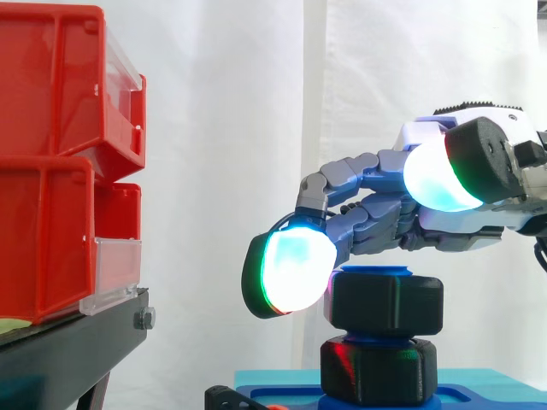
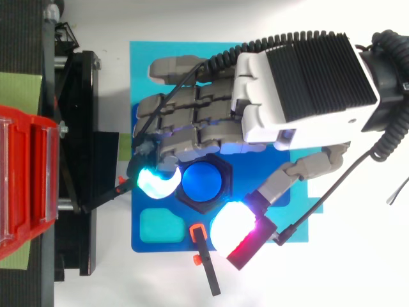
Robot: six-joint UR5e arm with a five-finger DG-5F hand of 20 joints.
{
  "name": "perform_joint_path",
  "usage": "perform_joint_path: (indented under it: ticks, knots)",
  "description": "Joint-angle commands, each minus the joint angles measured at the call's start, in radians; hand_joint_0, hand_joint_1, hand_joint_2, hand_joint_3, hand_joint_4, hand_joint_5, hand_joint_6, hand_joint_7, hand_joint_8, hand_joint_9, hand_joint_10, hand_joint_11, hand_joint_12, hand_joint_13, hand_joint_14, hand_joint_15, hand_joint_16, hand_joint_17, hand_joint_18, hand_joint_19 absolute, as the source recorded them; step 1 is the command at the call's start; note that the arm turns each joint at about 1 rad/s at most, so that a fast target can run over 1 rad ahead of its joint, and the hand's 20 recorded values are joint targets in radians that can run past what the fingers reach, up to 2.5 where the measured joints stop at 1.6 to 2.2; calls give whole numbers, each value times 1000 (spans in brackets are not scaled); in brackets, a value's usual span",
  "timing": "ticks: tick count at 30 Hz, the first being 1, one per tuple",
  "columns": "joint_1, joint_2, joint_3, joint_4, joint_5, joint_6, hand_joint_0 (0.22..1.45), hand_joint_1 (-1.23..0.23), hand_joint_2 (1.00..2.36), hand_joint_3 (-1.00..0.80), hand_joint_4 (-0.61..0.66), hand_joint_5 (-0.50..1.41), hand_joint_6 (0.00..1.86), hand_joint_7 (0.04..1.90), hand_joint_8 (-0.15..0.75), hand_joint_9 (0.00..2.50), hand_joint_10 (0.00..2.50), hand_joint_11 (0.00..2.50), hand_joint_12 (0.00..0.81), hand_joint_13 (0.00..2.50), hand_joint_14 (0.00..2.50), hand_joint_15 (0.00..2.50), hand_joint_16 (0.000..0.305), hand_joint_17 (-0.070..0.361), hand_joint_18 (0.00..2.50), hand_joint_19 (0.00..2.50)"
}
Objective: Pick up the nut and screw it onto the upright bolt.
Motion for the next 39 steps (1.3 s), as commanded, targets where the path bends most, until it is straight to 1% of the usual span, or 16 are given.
perform_joint_path:
  ticks: [1, 4, 6, 10, 15, 16, 19, 20, 24, 28, 30, 32, 36, 37, 38, 39]
  knots:
    - [-15, -1, 0, 5, -2, -6, 487, -284, 1000, -500, 252, -117, 504, 1058, 219, 587, 0, 0, 162, 418, 0, 0, 12, 27, 140, 0]
    - [-19, 1, -1, 5, -4, -9, 488, -281, 1000, -500, 267, -88, 504, 1127, 217, 613, 0, 0, 158, 428, 0, 0, 12, 27, 151, 0]
    - [-27, -1, 0, 11, -8, -11, 488, -280, 1000, -500, 272, -69, 505, 1173, 214, 653, 0, 0, 156, 460, 0, 0, 12, 26, 178, 0]
    - [-39, 1, 0, 20, -28, -11, 492, -285, 1000, -500, 257, -41, 505, 1226, 219, 727, 0, 0, 154, 498, 0, 0, 12, 26, 204, 0]
    - [-56, 1, -1, 29, -54, -12, 509, -278, 1000, -500, 133, 12, 504, 1289, 223, 791, 0, 0, 150, 494, 0, 0, 10, 23, 178, 0]
    - [-61, 1, 0, 29, -62, -12, 514, -273, 1000, -500, 84, 30, 504, 1336, 219, 859, 0, 0, 144, 519, 0, 0, 9, 21, 182, 0]
    - [-71, 1, 0, 28, -88, -12, 519, -279, 1000, -500, 17, 59, 501, 1442, 201, 987, 0, 0, 138, 611, 0, 0, 7, 16, 254, 0]
    - [-74, 1, 0, 28, -96, -12, 519, -303, 1000, -500, 0, 64, 512, 1464, 202, 1071, 0, 0, 137, 697, 0, 0, 5, 12, 350, 0]
    - [-81, 1, 0, 29, -106, -11, 509, -350, 1000, -500, -34, 64, 590, 1345, 196, 1280, 0, 0, 136, 899, 0, 0, 4, 9, 519, 0]
    - [-91, 1, 2, 29, -122, 15, 500, -350, 1000, -500, -32, 66, 595, 1326, 185, 1342, 0, 0, 140, 939, 0, 0, 5, 11, 577, 0]
    - [-96, 1, 16, 23, -129, 43, 497, -345, 1000, -500, -22, 68, 577, 1363, 189, 1345, 0, 0, 148, 937, 0, 0, 6, 13, 575, 0]
    - [-101, 1, 36, 17, -143, 63, 488, -320, 1000, -500, 37, 65, 501, 1471, 229, 1345, 0, 0, 176, 905, 0, 0, 10, 21, 539, 0]
    - [-108, 1, 94, -35, -182, 77, 481, -309, 1000, -500, 129, 9, 505, 1280, 256, 1286, 1, 0, 206, 865, 0, 0, 13, 30, 485, 0]
    - [-111, 1, 112, -51, -186, 75, 479, -309, 1000, -500, 179, -24, 506, 1175, 259, 1247, 0, 0, 219, 841, 0, 0, 15, 35, 452, 0]
    - [-113, 1, 145, -81, -191, 75, 476, -309, 1000, -500, 203, -43, 505, 1114, 263, 1208, 0, 0, 225, 816, 0, 0, 17, 38, 440, 0]
    - [-113, 1, 152, -91, -191, 75, 475, -309, 1000, -500, 204, -53, 505, 1086, 263, 1184, 0, 0, 228, 812, 0, 0, 18, 41, 431, 0]
